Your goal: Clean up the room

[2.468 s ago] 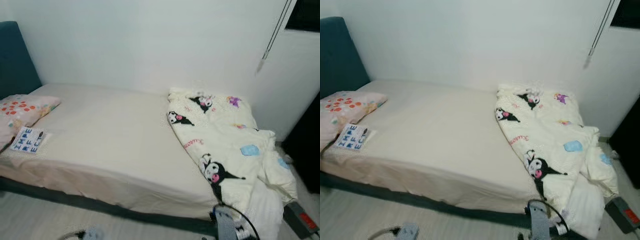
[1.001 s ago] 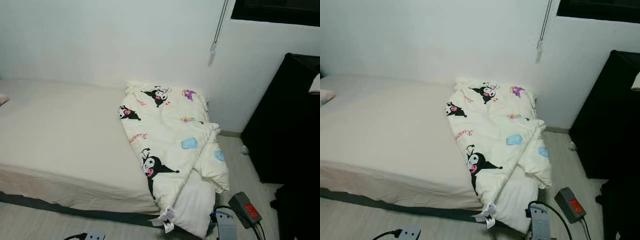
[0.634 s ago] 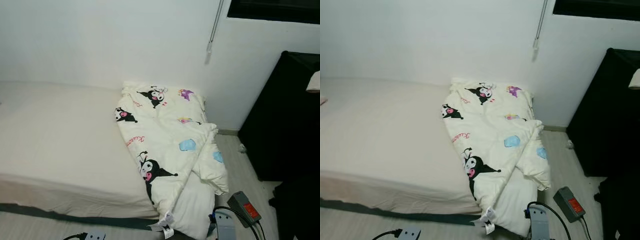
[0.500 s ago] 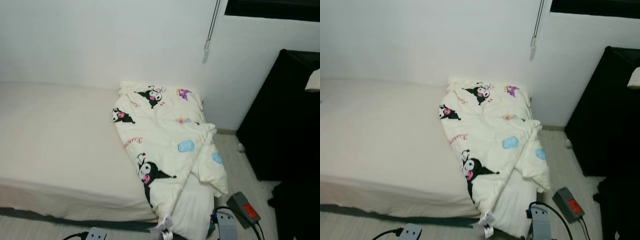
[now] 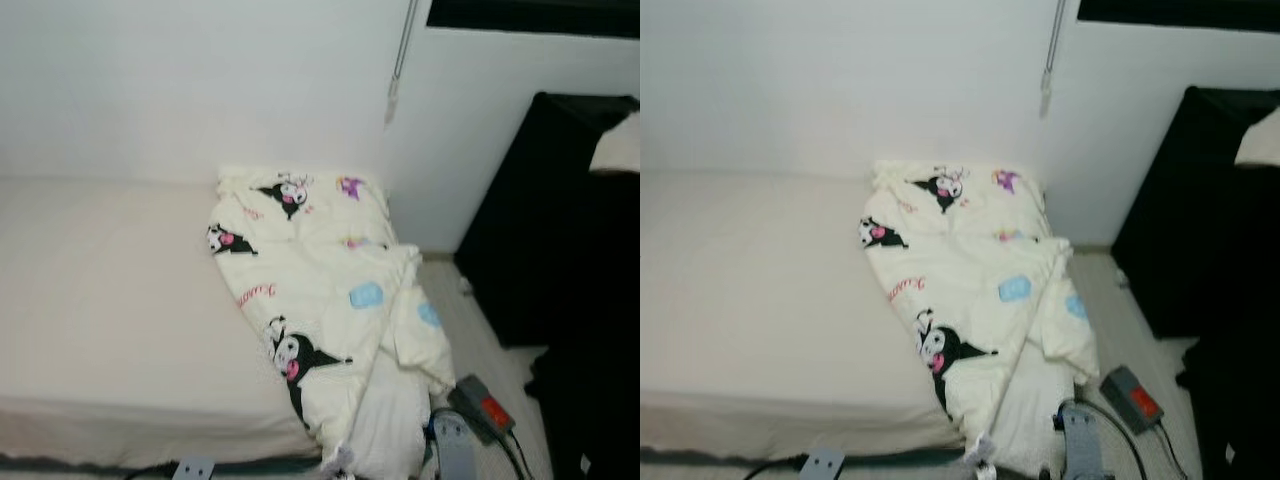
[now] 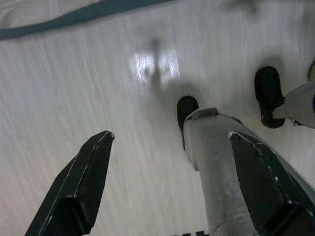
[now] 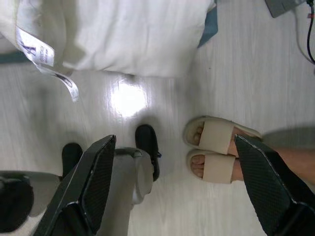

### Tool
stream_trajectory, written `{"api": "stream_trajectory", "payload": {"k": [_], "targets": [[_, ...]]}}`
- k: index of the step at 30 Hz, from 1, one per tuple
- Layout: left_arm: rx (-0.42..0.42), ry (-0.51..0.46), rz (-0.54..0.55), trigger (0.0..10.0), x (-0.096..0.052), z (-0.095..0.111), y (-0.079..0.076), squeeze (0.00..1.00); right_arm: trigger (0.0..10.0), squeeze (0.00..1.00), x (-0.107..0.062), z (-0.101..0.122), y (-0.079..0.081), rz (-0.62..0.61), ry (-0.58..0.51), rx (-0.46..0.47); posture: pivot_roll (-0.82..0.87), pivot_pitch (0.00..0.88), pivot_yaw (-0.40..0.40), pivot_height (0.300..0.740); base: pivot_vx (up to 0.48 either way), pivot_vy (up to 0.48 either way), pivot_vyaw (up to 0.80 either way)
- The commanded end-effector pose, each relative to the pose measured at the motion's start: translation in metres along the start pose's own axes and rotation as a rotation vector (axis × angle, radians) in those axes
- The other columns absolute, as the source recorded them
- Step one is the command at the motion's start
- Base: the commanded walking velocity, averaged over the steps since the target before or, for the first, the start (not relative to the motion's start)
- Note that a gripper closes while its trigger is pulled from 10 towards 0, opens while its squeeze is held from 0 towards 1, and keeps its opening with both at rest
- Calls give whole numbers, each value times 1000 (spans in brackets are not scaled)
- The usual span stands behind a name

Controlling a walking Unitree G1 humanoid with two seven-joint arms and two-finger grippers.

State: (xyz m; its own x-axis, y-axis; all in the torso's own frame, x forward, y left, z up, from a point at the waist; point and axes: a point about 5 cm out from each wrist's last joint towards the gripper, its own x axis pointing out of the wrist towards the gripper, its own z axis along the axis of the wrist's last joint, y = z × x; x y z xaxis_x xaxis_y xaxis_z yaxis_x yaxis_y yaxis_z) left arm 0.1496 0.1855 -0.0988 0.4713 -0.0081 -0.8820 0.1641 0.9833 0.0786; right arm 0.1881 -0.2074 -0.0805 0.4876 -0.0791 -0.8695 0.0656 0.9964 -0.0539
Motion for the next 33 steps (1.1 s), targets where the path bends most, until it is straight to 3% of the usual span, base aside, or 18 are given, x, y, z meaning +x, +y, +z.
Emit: {"api": "stream_trajectory", "payload": {"k": [1, 15, 27, 33], "targets": [[17, 13, -7, 10000, 0, -3, -2, 0, 10000, 0, 0, 0, -1, -4, -1, -1, -20, 0, -56, 740, 300, 0, 0], [13, 26, 13, 10000, -3, -12, 8, 0, 10000, 0, 0, 0, 0, 1, -1, -1, -22, 0, -53, 740, 329, 0, 0], [11, 34, 6, 10000, -4, -16, 11, 0, 10000, 0, 0, 0, -1, -2, -6, 8, -21, 0, -52, 740, 0, 0, 0], [28, 31, 0, 10000, -3, -13, 7, 0, 10000, 0, -1, 16, -10, -29, -66, 58, -21, 0, -52, 740, 0, -469, 0]]}}
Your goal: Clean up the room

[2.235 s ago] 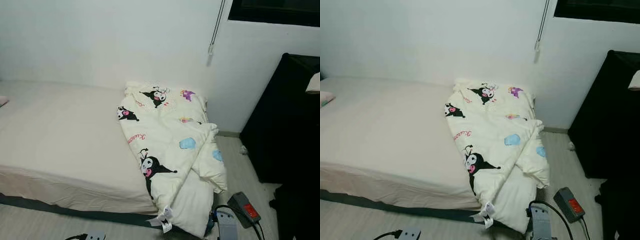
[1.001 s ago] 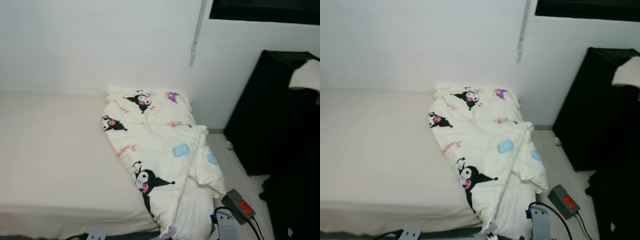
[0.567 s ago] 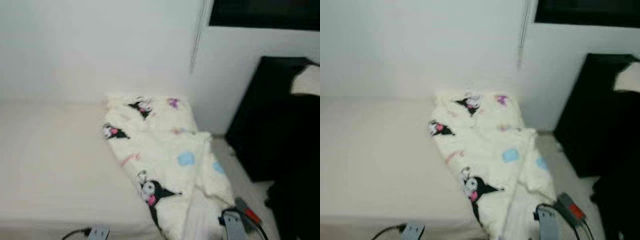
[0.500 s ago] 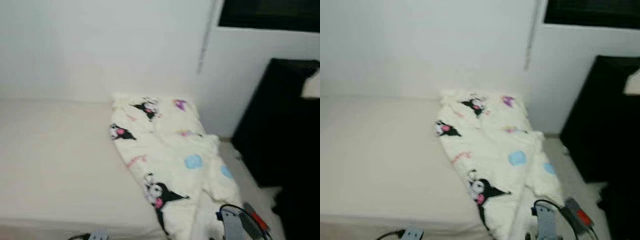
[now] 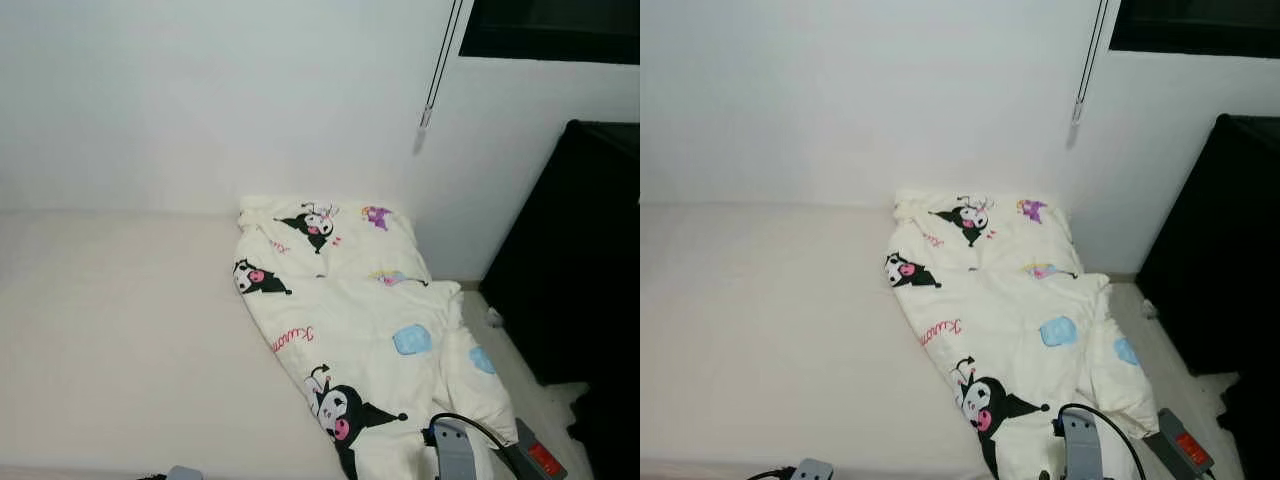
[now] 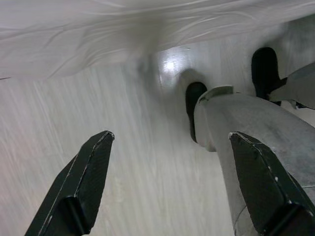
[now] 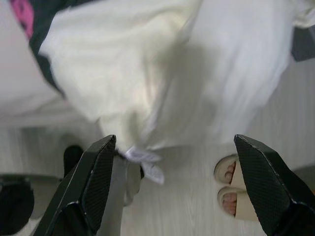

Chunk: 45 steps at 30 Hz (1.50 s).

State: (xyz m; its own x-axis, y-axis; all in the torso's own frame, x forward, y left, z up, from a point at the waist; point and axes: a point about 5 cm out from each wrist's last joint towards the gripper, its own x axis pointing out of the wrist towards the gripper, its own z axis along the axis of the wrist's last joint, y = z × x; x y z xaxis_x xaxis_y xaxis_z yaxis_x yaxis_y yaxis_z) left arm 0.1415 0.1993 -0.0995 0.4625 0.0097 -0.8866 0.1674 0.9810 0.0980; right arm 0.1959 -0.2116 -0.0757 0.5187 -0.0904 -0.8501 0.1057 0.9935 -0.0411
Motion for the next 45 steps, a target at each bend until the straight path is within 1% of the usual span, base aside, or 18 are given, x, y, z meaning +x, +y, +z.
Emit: {"api": "stream_trajectory", "payload": {"k": [1, 4, 9, 11, 12, 15, 17, 18, 19, 20, 21, 24, 29, 33, 40, 41, 43, 45], "targets": [[6, 18, -7, 10000, 0, -2, -6, 0, 10000, 0, 0, 19, -8, -31, -69, 30, -21, 0, -52, 740, 0, -409, 0], [-4, 17, -4, 10000, 1, -2, -6, 0, 10000, 0, 0, 28, -9, -39, -99, 48, -21, 0, -52, 740, 0, -231, 0], [3, 12, 8, 10000, 1, -1, -5, 0, 10000, 0, -3, 68, -15, -48, -232, 177, -24, 0, -43, 740, 0, 0, 0], [4, 12, 8, 10000, 1, -1, -5, 0, 10000, 0, -4, 73, -15, -42, -247, 191, -24, 0, -43, 740, 0, 0, 0], [5, 13, 9, 10000, 1, -1, -5, 0, 10000, 0, -5, 84, -16, -29, -280, 207, -24, 0, -41, 740, 0, 0, 0], [5, 13, 9, 10000, 1, -1, -5, 0, 10000, 0, -5, 84, -16, -29, -280, 207, -24, 0, -41, 740, 0, 0, 0], [7, 16, 14, 10000, 0, -2, -3, 0, 10000, 0, -9, 106, -15, -1, -329, 235, -23, 0, -40, 736, 0, 0, 0], [7, 16, 14, 10000, 0, -2, -3, 0, 10000, 0, -9, 106, -15, -1, -329, 235, -23, 0, -40, 736, 0, 0, 0], [8, 19, 18, 10000, 0, -3, -1, 0, 10000, 0, -11, 116, -14, 12, -349, 242, -22, 0, -41, 731, 0, 0, 0], [8, 19, 18, 10000, 0, -3, -1, 0, 10000, 0, -11, 116, -14, 12, -349, 242, -22, 0, -41, 731, 0, 0, 0], [10, 21, 23, 10000, 0, -4, 0, 0, 10000, 0, -12, 123, -14, 21, -365, 247, -22, 0, -41, 726, 0, 0, 0], [12, 23, 28, 10000, 0, -4, 1, 0, 10000, 0, -14, 129, -13, 32, -382, 254, -24, 0, -39, 721, 0, 0, 0], [30, 26, 54, 10000, 0, -4, 3, 0, 10000, 0, -19, 147, -14, 55, -440, 276, -24, 0, -39, 696, 0, 0, 0], [36, 24, 69, 10000, -1, -3, 6, 0, 10000, 0, -20, 150, -15, 61, -455, 293, -23, 0, -34, 681, 0, 0, 0], [11, 6, 104, 10000, -1, 2, 16, 0, 10000, 0, -22, 155, -17, 93, -481, 331, -9, 0, -32, 656, 0, 0, 0], [6, 0, 111, 10000, -1, 4, 18, 0, 10000, 0, -23, 157, -18, 107, -493, 351, -5, 0, -32, 651, 0, 0, 0], [6, 0, 111, 10000, -1, 4, 18, 0, 10000, 0, -23, 157, -18, 107, -493, 351, -5, 0, -32, 651, 0, 0, 0], [16, -9, 122, 10000, -2, 6, 23, 0, 10000, 0, -26, 164, -20, 129, -524, 406, -1, 0, -30, 641, 0, 0, 0]]}}
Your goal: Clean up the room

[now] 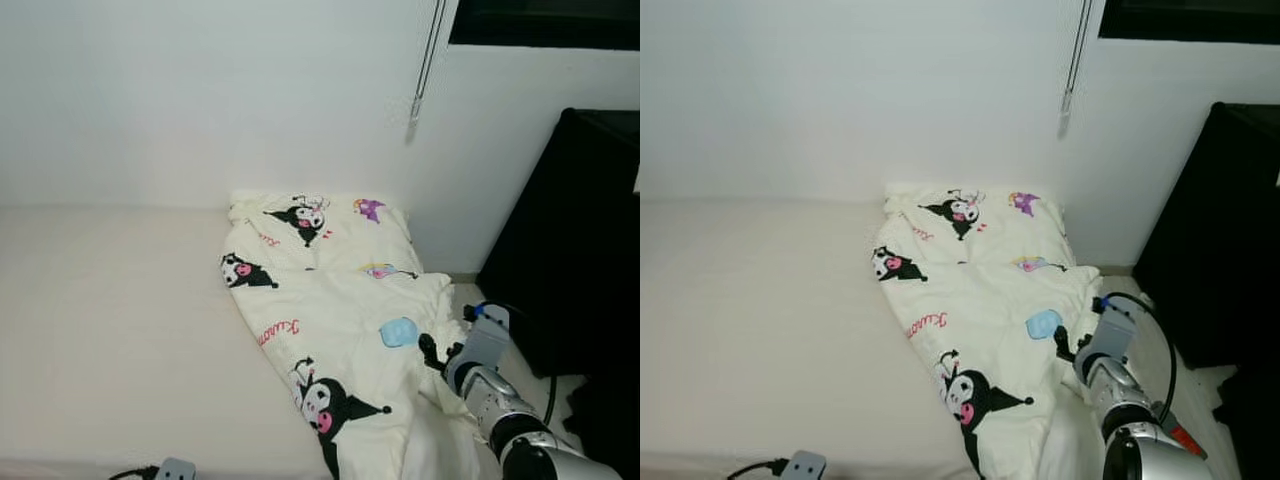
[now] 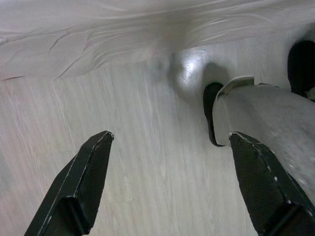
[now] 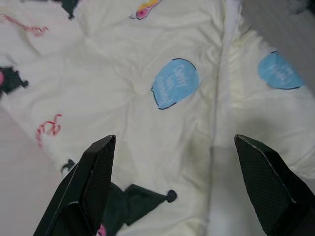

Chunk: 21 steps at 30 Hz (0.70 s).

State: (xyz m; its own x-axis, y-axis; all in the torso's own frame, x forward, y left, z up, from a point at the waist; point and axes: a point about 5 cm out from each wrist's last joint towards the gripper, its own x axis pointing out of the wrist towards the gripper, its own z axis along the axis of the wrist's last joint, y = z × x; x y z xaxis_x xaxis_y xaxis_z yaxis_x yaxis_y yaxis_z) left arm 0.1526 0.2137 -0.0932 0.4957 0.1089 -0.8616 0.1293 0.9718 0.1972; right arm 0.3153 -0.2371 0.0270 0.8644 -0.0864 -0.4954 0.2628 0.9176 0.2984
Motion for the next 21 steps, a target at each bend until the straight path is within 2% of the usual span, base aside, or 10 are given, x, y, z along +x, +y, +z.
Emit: {"api": "stream_trajectory", "payload": {"k": [1, 3, 12, 18, 21], "targets": [[2, 11, 16, 10000, -1, -4, 7, 0, 10000, 0, 1, 8, 0, 6, -36, 36, -1, 0, -30, 641, 0, 0, 0], [17, 10, 25, 10000, -1, -4, 10, 0, 10000, 0, 1, 16, 0, 12, -65, 77, 1, 0, -28, 631, 0, 0, 0], [35, 21, 40, 10000, -3, -11, 17, 0, 10000, 0, 2, 32, -1, 19, -120, 109, 14, 0, -14, 611, 0, 0, 0], [53, 37, 47, 10000, -6, -20, 22, 0, 10000, 0, 0, 41, -7, -11, -158, 133, 28, 27, 2, 611, 0, 0, 0], [77, 45, 51, 10000, -9, -29, 27, 0, 10000, 0, -1, 45, -11, -5, -189, 191, 53, 72, 16, 611, 0, 0, 0]]}}
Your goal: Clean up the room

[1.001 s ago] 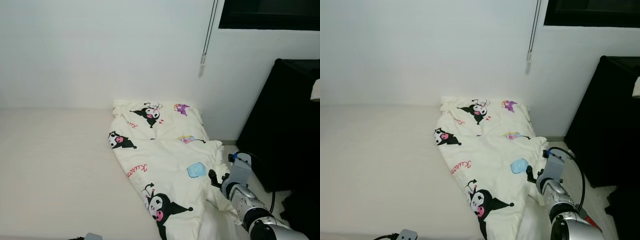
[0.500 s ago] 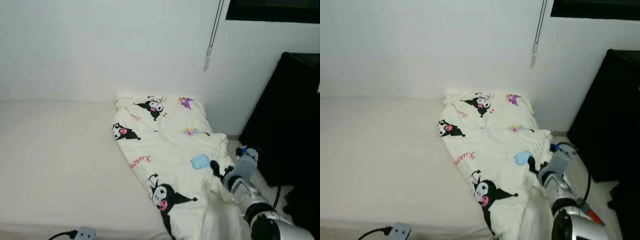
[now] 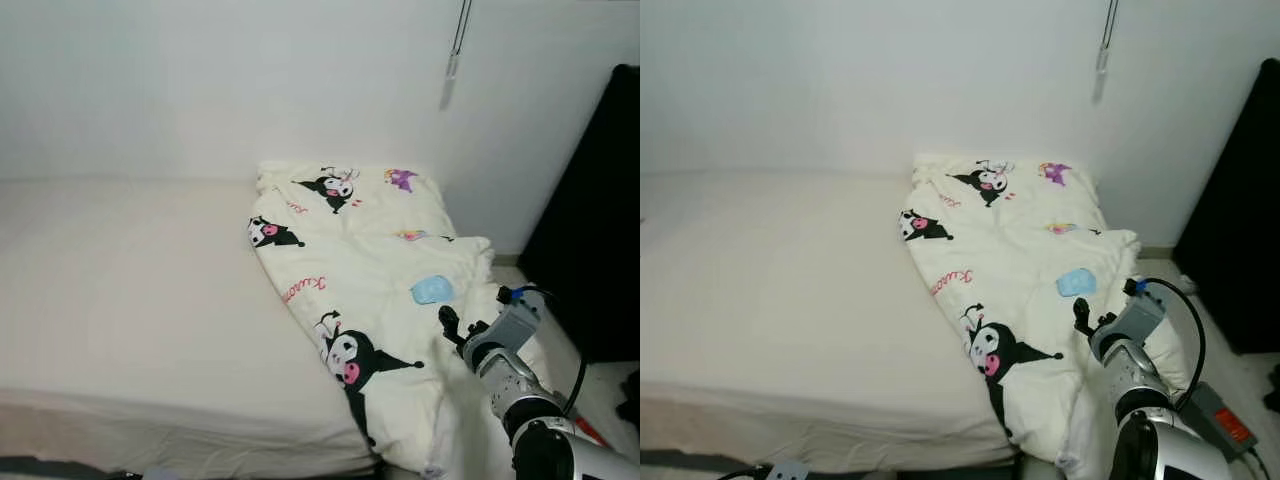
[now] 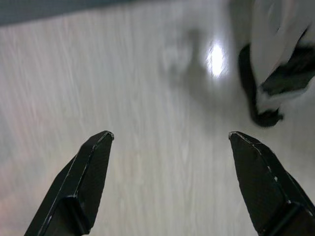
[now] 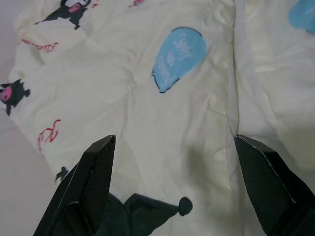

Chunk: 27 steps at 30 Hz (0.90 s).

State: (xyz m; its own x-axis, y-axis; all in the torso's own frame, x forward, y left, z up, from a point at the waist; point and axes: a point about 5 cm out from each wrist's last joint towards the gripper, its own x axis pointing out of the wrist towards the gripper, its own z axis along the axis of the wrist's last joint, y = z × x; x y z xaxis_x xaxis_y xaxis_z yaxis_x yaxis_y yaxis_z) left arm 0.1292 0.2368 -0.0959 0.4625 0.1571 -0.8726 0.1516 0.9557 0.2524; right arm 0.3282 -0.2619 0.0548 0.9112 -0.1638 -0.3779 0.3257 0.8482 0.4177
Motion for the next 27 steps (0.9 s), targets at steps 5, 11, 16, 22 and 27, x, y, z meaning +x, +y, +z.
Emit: {"api": "stream_trajectory", "payload": {"k": [5, 11, 16, 22, 27], "targets": [[52, 8, 19, 10000, -5, -17, 16, 0, 10000, 0, -2, 3, -6, -6, -44, 120, 81, 119, 32, 611, 0, 0, 0], [58, 17, 41, 10000, -13, -37, 30, 0, 10000, 0, -4, 5, -15, -34, -61, 188, 120, 200, 50, 591, 0, 0, 0], [40, 5, 53, 10000, -19, -47, 35, 0, 10000, 0, -5, 18, -21, -18, -105, 211, 145, 246, 55, 571, 0, 0, 0], [42, -4, 68, 10000, -29, -65, 45, 0, 10000, 0, -5, 28, -25, -10, -131, 203, 175, 337, 74, 551, 0, 0, 0], [54, 1, 74, 10000, -39, -79, 53, 0, 10000, 0, -5, 37, -23, 36, -172, 204, 189, 371, 85, 546, 0, 0, 0]]}}
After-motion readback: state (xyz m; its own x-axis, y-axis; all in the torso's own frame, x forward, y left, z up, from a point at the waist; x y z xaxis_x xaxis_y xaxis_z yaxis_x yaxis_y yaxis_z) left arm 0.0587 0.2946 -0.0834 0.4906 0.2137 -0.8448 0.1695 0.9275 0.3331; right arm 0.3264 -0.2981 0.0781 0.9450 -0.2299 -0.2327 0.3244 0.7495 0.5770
